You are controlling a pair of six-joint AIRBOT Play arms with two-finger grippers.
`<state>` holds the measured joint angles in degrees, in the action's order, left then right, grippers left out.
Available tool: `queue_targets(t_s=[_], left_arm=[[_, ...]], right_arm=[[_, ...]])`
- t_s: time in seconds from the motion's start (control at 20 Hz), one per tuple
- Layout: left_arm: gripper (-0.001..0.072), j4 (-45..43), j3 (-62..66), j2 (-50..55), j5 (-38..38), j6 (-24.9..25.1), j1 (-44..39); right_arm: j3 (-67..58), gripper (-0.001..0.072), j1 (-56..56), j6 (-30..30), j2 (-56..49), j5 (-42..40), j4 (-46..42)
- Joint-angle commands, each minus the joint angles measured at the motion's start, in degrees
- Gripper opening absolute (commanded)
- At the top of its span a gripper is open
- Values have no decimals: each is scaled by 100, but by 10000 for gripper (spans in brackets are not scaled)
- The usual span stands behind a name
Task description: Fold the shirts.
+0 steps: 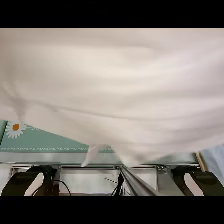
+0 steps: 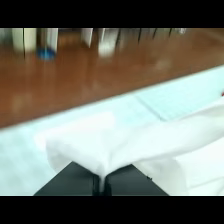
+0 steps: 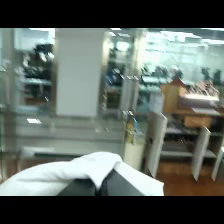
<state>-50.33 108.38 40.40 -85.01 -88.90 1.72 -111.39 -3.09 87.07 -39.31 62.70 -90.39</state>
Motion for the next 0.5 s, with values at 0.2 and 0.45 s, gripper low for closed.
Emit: queue_targets(t_s=[0.2,0.45], left_arm=[[21,-20,-2391,-26,-992,-225,4],[20,-20,-5429,79,210,385,4]], right_arm=[[-109,26,0,-555,-2041,2098,238],[-109,26,0,-544,-4113,1945,999]])
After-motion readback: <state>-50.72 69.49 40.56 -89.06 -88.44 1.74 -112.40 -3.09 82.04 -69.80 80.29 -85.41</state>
